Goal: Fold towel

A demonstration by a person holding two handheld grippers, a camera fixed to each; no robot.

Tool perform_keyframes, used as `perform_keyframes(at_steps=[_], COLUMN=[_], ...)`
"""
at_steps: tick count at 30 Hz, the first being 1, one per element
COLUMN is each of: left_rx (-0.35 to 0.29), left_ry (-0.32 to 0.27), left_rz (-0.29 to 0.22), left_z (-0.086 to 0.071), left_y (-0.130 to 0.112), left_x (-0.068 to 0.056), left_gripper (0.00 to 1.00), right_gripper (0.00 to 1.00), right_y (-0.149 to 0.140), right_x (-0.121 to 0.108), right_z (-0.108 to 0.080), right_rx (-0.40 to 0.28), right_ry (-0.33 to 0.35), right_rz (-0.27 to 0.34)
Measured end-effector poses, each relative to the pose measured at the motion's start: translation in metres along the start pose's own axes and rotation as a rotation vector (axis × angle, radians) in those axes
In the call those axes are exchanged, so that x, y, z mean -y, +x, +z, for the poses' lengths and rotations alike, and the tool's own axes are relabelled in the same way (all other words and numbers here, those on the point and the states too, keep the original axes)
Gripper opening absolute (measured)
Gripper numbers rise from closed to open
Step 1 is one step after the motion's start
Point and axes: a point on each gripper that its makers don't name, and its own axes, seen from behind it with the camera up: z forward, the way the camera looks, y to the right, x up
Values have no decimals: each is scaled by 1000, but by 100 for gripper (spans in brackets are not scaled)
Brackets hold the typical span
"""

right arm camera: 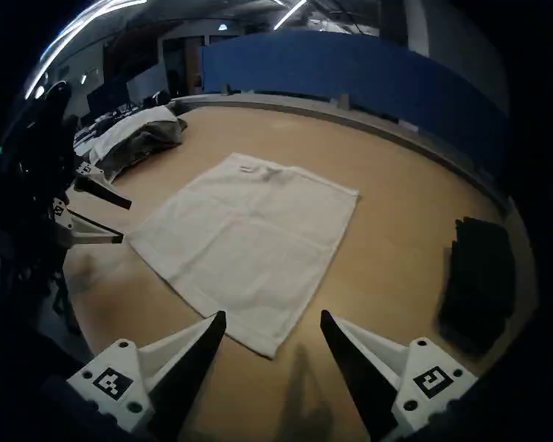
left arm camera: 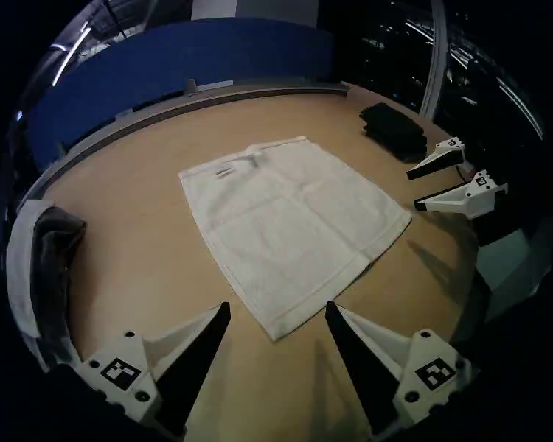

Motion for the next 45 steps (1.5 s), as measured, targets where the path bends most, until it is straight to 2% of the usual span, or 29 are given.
perform_keyframes(at_steps=[8,15,22,25,29,35,42,45], left_rx=[36,54,73,81,98,112,125,127], left_ry=[1,2,-2,-2,6,22,35,39], left_rz=[3,2,6,11,17,40,38,38], left_z=[11,15,15,15,17,18,17,18], left_y=[-14,-18,-21,-23,-27,-28,-28,-28], left_x=[-5,-5,-8,-9,-9,-5,-3,-2], left_gripper=[96,94,82,74,56,47,39,36], right_gripper=[97,87,77,67,55,44,43,30], right_y=[-19,-28,-34,-36,-40,-41,-44,-43], right_x=[2,3,4,5,7,6,6,5], right_z=[5,9,11,11,12,14,17,17], right_rx=[31,50,63,70,84,87,94,93], right_ry=[3,0,3,8,26,19,11,6], right_rz=[0,-12,-23,-13,6,15,13,15])
